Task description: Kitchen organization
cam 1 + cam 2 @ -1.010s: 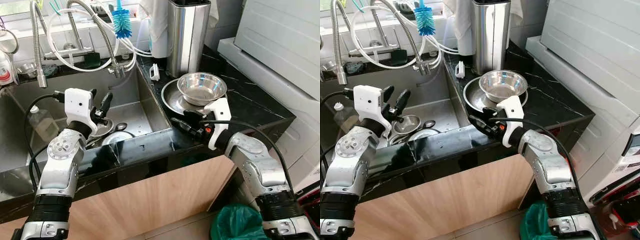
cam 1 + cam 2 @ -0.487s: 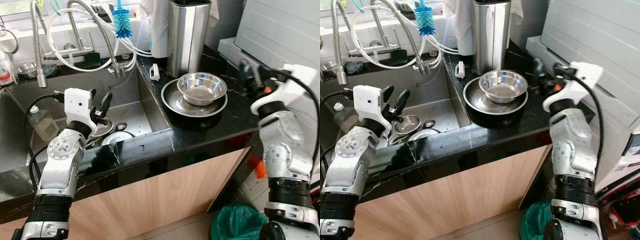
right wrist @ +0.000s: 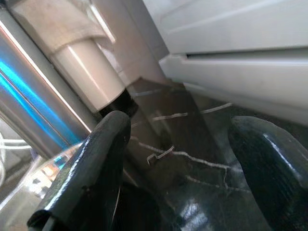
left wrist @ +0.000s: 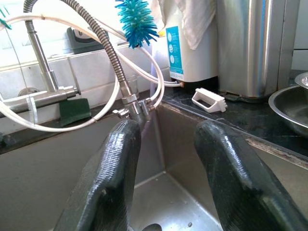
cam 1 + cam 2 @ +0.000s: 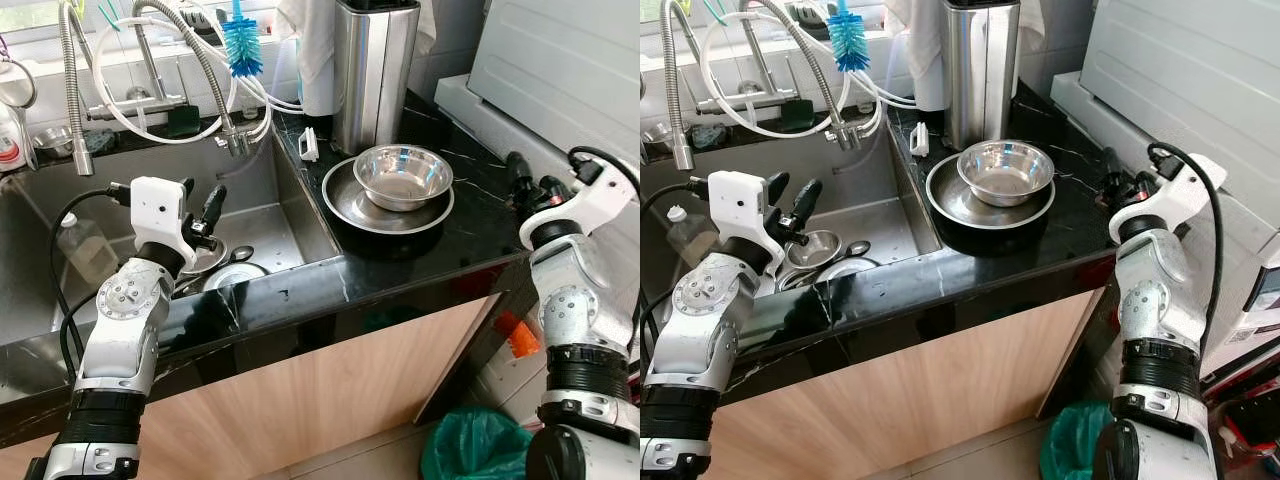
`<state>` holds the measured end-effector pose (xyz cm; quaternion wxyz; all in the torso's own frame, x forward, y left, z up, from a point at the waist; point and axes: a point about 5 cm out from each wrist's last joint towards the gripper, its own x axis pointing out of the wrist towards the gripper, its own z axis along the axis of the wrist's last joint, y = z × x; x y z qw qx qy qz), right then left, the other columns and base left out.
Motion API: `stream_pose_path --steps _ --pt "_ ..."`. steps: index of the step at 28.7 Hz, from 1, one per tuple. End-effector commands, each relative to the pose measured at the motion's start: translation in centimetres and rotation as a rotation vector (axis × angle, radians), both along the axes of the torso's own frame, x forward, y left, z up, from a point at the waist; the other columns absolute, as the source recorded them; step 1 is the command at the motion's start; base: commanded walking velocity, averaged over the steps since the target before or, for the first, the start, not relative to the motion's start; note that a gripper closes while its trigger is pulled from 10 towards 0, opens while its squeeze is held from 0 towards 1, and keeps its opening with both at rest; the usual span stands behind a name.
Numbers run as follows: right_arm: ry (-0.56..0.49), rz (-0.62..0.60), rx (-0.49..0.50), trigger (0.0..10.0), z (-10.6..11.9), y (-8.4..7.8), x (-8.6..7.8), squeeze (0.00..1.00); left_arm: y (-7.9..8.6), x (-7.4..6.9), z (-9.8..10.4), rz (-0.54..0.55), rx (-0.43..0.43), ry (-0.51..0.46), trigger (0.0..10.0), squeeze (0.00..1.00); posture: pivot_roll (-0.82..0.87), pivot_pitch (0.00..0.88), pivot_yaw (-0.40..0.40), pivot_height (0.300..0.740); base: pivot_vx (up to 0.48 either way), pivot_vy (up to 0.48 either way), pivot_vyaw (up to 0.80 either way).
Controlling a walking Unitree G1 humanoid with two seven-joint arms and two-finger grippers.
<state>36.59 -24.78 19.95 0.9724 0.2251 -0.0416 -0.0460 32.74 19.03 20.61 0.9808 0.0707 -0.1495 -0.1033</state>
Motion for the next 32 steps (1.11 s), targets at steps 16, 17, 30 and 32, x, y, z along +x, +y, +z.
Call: stream_pose_path --steps 16,17,30,32 --pt "0.049 0.218 0.105 10.0 0.6 1.9 2.4 0.00 0.0 0.0 0.7 0.005 0.010 -0.029 10.0 0.00 0.05 0.022 0.035 0.740 0.000 0.000 0.00" --pt "0.052 0.222 0.104 10.0 0.6 2.0 2.5 0.00 0.0 0.0 0.7 0.006 0.010 -0.028 10.0 0.00 0.05 0.022 0.035 0.740 0.000 0.000 0.00" --pt "0.177 0.289 -0.274 10.0 1.1 3.0 3.5 0.00 -0.1 0.1 0.6 0.009 0.005 -0.024 10.0 0.00 0.04 0.019 0.037 0.740 0.000 0.000 0.00" --pt "0.177 0.291 -0.309 10.0 1.6 2.8 3.6 0.00 -0.1 0.2 0.6 0.010 0.004 -0.024 10.0 0.00 0.04 0.019 0.037 0.740 0.000 0.000 0.00"
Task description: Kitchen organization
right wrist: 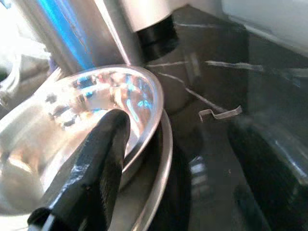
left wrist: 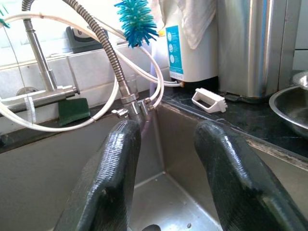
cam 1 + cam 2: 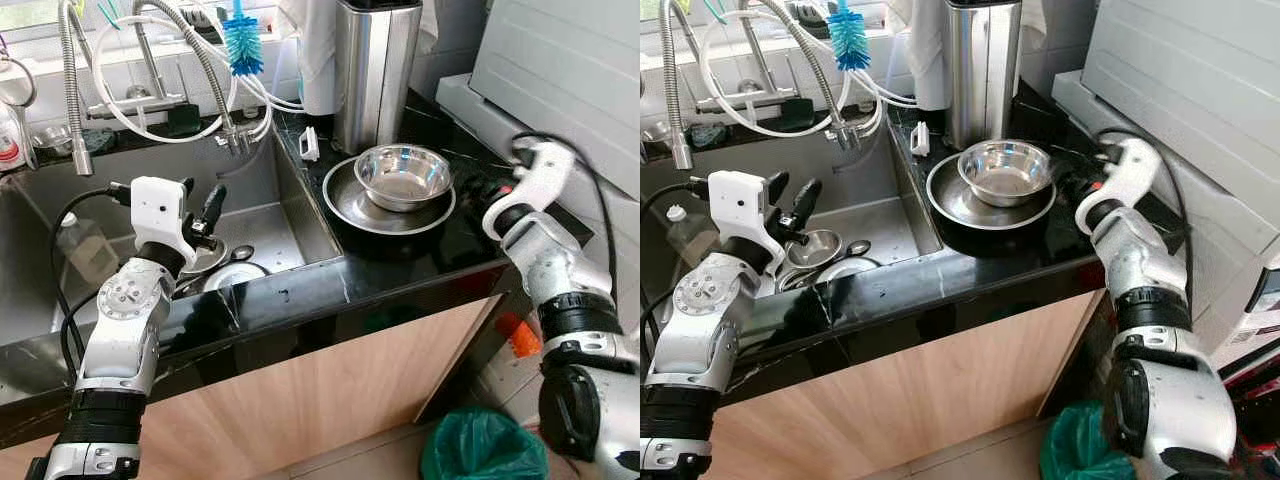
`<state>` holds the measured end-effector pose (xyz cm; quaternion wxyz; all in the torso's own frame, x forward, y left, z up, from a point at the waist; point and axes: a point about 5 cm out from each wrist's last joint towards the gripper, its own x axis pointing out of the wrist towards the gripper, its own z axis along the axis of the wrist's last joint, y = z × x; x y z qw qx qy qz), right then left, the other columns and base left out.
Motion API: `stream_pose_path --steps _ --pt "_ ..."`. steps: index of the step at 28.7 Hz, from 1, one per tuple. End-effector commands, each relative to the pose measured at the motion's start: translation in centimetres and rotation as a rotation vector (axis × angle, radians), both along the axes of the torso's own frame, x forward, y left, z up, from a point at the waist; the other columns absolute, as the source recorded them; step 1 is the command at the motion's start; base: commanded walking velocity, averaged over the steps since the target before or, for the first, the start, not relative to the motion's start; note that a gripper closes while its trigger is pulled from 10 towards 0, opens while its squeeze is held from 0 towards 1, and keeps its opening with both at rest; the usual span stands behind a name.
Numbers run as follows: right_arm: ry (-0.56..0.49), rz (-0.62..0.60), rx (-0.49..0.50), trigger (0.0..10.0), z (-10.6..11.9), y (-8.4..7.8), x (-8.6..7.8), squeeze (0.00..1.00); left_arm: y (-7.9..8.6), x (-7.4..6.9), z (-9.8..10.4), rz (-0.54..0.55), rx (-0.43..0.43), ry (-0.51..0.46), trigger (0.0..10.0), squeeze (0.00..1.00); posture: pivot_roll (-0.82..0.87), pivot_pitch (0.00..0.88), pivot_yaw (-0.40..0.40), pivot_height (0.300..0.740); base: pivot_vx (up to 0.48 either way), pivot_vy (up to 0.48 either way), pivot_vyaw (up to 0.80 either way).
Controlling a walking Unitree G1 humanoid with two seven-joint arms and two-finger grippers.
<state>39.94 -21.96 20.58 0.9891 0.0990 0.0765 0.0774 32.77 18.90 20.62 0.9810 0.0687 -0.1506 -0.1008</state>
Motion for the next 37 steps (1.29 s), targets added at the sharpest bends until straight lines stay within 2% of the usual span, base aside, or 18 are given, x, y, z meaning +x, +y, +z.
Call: stream_pose_path --steps 1,12,19,24,25,26,27,28,29,30,31,32,37 --pt "-0.018 0.017 -0.071 10.0 1.1 0.0 0.3 0.00 0.1 0.2 0.6 0.006 0.008 -0.021 10.0 0.00 0.03 0.016 0.035 0.740 0.000 0.000 0.00" --pt "-0.042 0.033 -0.113 10.0 2.2 -0.1 0.9 0.00 0.0 0.2 0.9 0.011 -0.010 -0.038 10.0 0.00 0.04 0.003 0.025 0.740 0.000 0.000 0.00" --pt "-0.075 0.069 0.053 10.0 2.7 0.4 1.1 0.00 0.3 0.2 1.1 0.020 -0.005 -0.051 10.0 0.00 0.05 0.000 0.022 0.740 0.000 0.000 0.00" --pt "-0.079 0.084 0.112 9.8 2.6 0.7 1.2 0.00 0.2 0.2 1.2 0.022 -0.006 -0.057 10.0 0.00 0.05 0.000 0.021 0.740 0.000 0.000 0.00" --pt "-0.076 0.080 0.129 7.5 2.6 0.7 1.2 0.00 0.2 0.2 1.2 0.022 -0.005 -0.057 10.0 0.00 0.05 0.000 0.021 0.740 0.000 0.000 0.00" --pt "-0.067 0.072 0.139 3.4 2.4 0.7 1.2 0.00 0.2 0.2 1.2 0.020 -0.004 -0.057 10.0 0.00 0.05 0.000 0.021 0.740 0.000 0.000 0.00" --pt "-0.062 0.070 0.137 3.4 2.3 0.7 1.2 0.00 0.2 0.2 1.2 0.020 -0.004 -0.056 10.0 0.00 0.05 0.000 0.021 0.740 0.000 0.000 0.00" --pt "-0.055 0.063 0.138 2.9 2.2 0.6 1.2 0.00 0.2 0.3 1.2 0.018 -0.004 -0.055 10.0 0.00 0.05 0.000 0.021 0.740 0.000 0.000 0.00" --pt "-0.055 0.063 0.138 2.9 2.2 0.6 1.2 0.00 0.2 0.3 1.2 0.018 -0.004 -0.055 10.0 0.00 0.05 0.000 0.021 0.740 0.000 0.000 0.00" --pt "-0.050 0.056 0.148 4.1 2.1 0.6 1.2 0.00 0.1 0.3 1.1 0.017 -0.003 -0.053 10.0 0.00 0.05 0.000 0.021 0.740 0.000 0.000 0.00" --pt "-0.048 0.053 0.150 8.9 2.0 0.6 1.2 0.00 0.1 0.3 1.1 0.015 -0.003 -0.052 10.0 0.00 0.05 0.000 0.021 0.740 0.000 0.000 0.00" --pt "-0.047 0.051 0.152 10.0 2.0 0.6 1.2 0.00 0.1 0.2 1.1 0.014 -0.003 -0.051 10.0 0.00 0.05 0.000 0.021 0.740 0.000 0.000 0.00" --pt "-0.027 0.043 0.148 10.0 1.7 0.9 1.3 0.00 0.1 0.2 1.0 0.012 -0.002 -0.047 10.0 0.00 0.05 0.001 0.020 0.740 0.000 0.000 0.00"
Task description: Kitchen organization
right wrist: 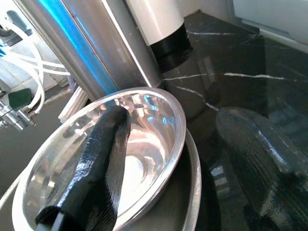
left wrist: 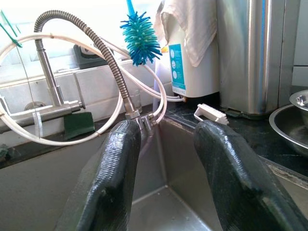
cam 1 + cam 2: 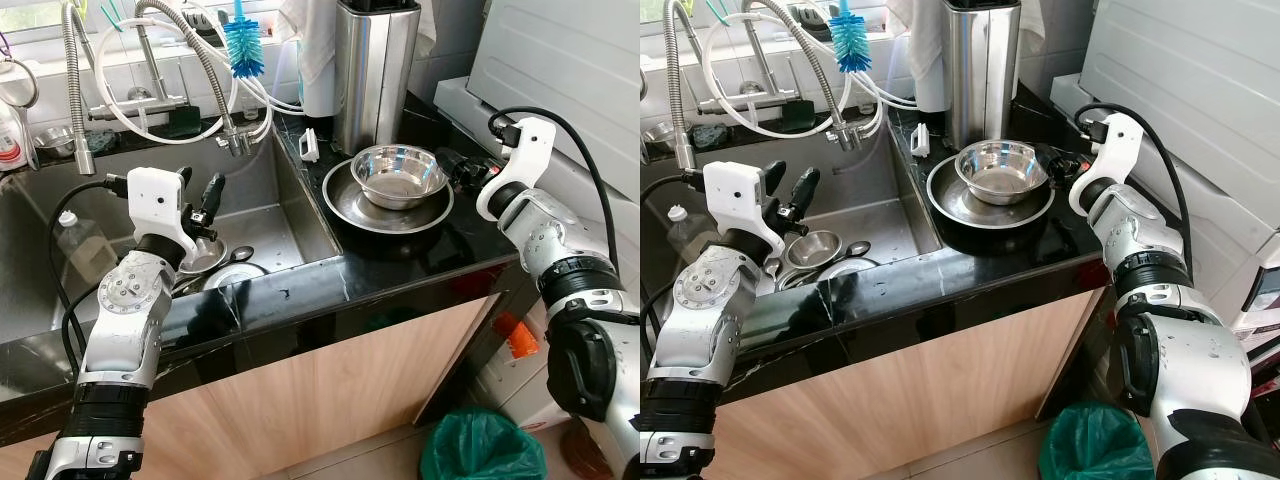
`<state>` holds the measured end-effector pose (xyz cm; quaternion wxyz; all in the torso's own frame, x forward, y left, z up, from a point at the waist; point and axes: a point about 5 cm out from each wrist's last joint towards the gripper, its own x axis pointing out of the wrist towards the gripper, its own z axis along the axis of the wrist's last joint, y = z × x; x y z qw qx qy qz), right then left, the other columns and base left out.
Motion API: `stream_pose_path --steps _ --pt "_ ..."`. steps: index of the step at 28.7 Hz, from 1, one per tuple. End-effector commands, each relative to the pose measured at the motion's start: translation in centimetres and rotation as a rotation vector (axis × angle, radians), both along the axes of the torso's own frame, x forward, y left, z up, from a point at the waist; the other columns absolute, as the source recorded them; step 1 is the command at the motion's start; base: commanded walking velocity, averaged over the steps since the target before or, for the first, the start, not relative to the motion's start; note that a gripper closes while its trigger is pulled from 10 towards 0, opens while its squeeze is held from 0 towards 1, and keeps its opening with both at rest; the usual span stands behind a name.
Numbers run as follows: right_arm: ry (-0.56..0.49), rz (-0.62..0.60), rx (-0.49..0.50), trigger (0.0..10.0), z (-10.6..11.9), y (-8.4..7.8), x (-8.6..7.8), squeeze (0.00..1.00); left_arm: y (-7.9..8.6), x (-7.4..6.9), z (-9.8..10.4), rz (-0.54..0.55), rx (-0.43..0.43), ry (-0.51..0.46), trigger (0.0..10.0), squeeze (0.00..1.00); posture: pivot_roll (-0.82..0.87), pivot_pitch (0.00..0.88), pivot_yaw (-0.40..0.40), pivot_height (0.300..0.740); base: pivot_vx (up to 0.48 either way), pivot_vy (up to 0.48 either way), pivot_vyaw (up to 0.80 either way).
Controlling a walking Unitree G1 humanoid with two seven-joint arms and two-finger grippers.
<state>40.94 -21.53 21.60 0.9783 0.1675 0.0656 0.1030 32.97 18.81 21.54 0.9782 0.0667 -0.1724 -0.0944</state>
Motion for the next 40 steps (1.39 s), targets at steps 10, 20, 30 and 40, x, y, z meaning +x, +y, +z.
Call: stream_pose_path --steps 10,20,30,40 --pt "0.023 -0.003 0.002 10.0 0.2 0.6 0.3 0.00 0.1 0.0 0.4 0.004 0.009 -0.008 10.0 0.00 0.05 0.006 0.017 0.740 0.000 0.000 0.00" --pt "0.043 -0.024 0.016 10.0 -0.4 0.4 0.2 0.00 0.3 0.0 1.8 -0.004 0.020 -0.037 10.0 0.00 0.07 0.010 0.021 0.740 0.000 0.000 0.00" --pt "0.055 -0.035 0.027 10.0 -0.8 0.4 0.1 0.00 0.1 -0.1 1.6 -0.008 0.025 -0.029 10.0 0.00 0.07 0.010 0.022 0.740 0.000 0.000 0.00" --pt "0.066 -0.039 0.018 10.0 -1.1 0.6 0.1 0.00 0.0 -0.1 1.3 0.000 0.026 -0.008 10.0 0.00 0.08 0.011 0.019 0.740 0.000 0.000 0.00"
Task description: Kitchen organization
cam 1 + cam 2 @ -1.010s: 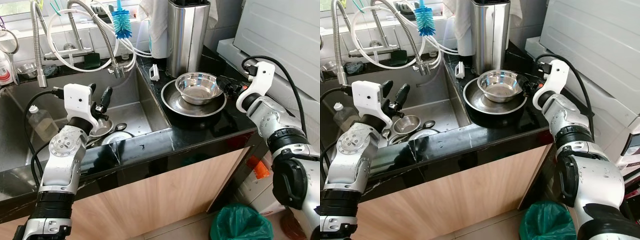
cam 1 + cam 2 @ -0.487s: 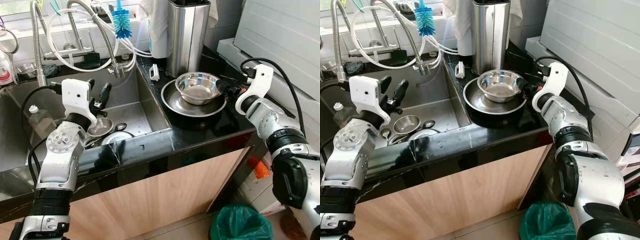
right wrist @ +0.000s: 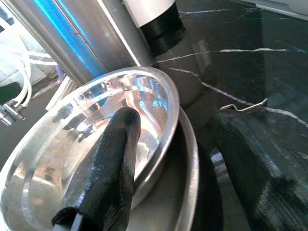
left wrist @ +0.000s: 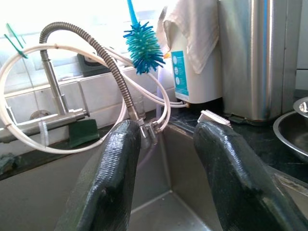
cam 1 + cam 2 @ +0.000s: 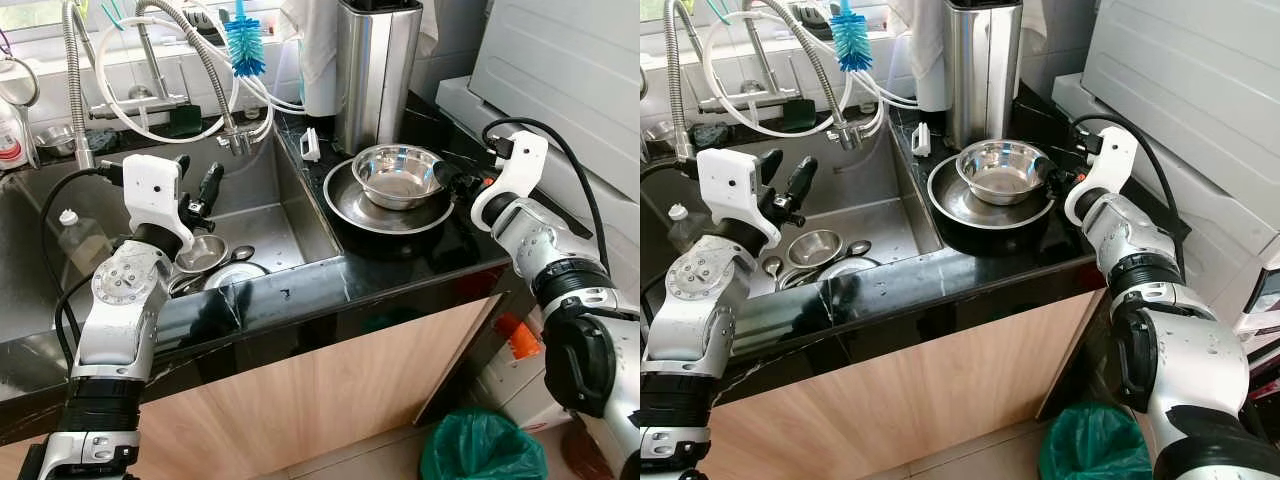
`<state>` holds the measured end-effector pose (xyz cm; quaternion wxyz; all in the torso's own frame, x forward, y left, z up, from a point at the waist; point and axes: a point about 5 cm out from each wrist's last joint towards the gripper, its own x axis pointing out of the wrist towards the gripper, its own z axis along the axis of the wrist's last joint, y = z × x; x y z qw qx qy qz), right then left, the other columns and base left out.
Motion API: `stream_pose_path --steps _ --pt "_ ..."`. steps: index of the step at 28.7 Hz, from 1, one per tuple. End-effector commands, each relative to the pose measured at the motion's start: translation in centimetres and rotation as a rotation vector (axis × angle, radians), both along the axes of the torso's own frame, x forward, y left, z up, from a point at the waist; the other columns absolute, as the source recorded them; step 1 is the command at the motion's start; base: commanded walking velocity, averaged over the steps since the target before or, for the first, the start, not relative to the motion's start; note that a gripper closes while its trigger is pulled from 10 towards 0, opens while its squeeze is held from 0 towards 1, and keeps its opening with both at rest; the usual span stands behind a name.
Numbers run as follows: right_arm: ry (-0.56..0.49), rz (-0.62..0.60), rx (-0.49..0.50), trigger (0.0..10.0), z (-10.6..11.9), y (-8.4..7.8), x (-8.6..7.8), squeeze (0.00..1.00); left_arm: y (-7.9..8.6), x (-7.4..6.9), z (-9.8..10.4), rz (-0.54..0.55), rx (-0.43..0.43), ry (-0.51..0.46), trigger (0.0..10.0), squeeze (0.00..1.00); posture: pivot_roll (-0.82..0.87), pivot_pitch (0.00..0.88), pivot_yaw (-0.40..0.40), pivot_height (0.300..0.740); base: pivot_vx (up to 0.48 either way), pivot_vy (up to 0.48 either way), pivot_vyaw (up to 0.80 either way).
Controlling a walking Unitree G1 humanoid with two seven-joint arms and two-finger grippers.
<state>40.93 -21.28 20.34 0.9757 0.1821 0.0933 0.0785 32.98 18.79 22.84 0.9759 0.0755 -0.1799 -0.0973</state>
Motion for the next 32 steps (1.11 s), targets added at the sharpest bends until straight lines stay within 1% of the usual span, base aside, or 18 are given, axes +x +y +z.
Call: stream_pose_path --steps 1,2,4,5,6,8,10,11,13,15,16,17,18,20,24,25,28,32 --pt "0.001 0.001 -0.003 10.0 0.1 0.4 0.1 0.00 0.0 -0.1 -0.1 0.005 0.008 0.010 10.0 0.00 0.08 0.011 0.019 0.740 0.000 0.000 0.00" --pt "-0.022 -0.011 -0.036 10.0 0.2 0.3 0.2 0.00 0.1 -0.1 -0.5 0.013 -0.002 0.017 10.0 0.00 0.08 0.011 0.019 0.740 0.000 0.000 0.00" --pt "-0.138 -0.080 -0.212 10.0 1.2 -0.5 0.2 0.00 0.4 -0.3 -1.1 0.040 0.004 0.011 10.0 0.00 0.08 0.012 0.019 0.740 0.000 0.000 0.00" --pt "-0.138 -0.080 -0.212 10.0 1.2 -0.5 0.2 0.00 0.4 -0.3 -1.1 0.040 0.004 0.011 10.0 0.00 0.08 0.012 0.019 0.740 0.000 0.000 0.00" --pt "-0.233 -0.094 -0.241 10.0 2.4 -0.6 0.2 0.00 0.4 -0.4 -1.0 0.042 0.016 -0.006 10.0 0.00 0.08 0.013 0.019 0.740 0.000 0.000 0.00" --pt "-0.350 -0.089 -0.221 10.0 4.1 -0.4 0.2 0.00 0.3 -0.5 -0.9 0.043 0.014 -0.017 10.0 0.00 0.07 0.017 0.024 0.740 0.000 0.000 0.00" --pt "-0.479 -0.095 -0.245 10.0 5.8 0.1 -0.2 0.00 0.1 -0.4 -0.7 0.038 0.009 -0.027 10.0 0.00 0.07 0.019 0.028 0.740 0.000 0.000 0.00" --pt "-0.479 -0.095 -0.245 10.0 5.8 0.1 -0.2 0.00 0.1 -0.4 -0.7 0.038 0.009 -0.027 10.0 0.00 0.07 0.019 0.028 0.740 0.000 0.000 0.00" --pt "-0.552 -0.108 -0.259 10.0 6.4 0.5 -0.8 0.00 -0.1 -0.4 -0.7 0.036 0.006 -0.028 10.0 0.00 0.06 0.016 0.028 0.740 0.000 0.000 0.00" --pt "-0.584 -0.114 -0.265 10.0 6.5 0.6 -1.2 0.00 -0.2 -0.4 -0.8 0.035 0.005 -0.029 10.0 0.00 0.06 0.016 0.028 0.740 0.000 0.000 0.00" --pt "-0.655 -0.144 -0.317 10.0 6.1 1.2 -2.4 0.00 -0.4 -0.4 -0.8 0.038 0.001 -0.038 10.0 0.00 0.06 0.014 0.027 0.740 0.000 0.000 0.00" --pt "-0.683 -0.159 -0.344 10.0 5.9 1.4 -3.0 0.00 -0.4 -0.5 -0.8 0.041 -0.002 -0.042 10.0 0.00 0.06 0.014 0.027 0.740 0.000 0.000 0.00" --pt "-0.683 -0.159 -0.344 10.0 5.9 1.4 -3.0 0.00 -0.4 -0.5 -0.8 0.041 -0.002 -0.042 10.0 0.00 0.06 0.014 0.027 0.740 0.000 0.000 0.00" --pt "-0.714 -0.191 -0.359 10.0 5.4 1.8 -4.0 0.00 -0.5 -0.5 -0.8 0.050 -0.006 -0.051 10.0 0.00 0.06 0.014 0.027 0.740 0.000 0.000 0.00" --pt "-0.798 -0.269 -0.445 10.0 3.4 3.6 -7.8 0.00 -0.9 -1.0 -0.8 0.077 0.015 -0.091 10.0 0.00 0.06 0.011 0.031 0.740 0.000 0.000 0.00" --pt "-0.798 -0.269 -0.445 10.0 3.4 3.6 -7.8 0.00 -0.9 -1.0 -0.8 0.077 0.015 -0.091 10.0 0.00 0.06 0.011 0.031 0.740 0.000 0.000 0.00" --pt "-0.798 -0.329 -0.445 10.0 2.6 4.4 -9.3 0.00 -1.1 -1.3 -0.7 0.093 -0.019 -0.112 10.0 0.00 0.05 0.004 0.029 0.740 0.000 0.000 0.00" --pt "-0.807 -0.308 -0.452 10.0 1.7 5.8 -10.3 0.00 -1.7 -1.7 -0.7 0.089 -0.023 -0.129 10.0 0.00 0.05 0.000 0.026 0.740 0.000 0.000 0.00"
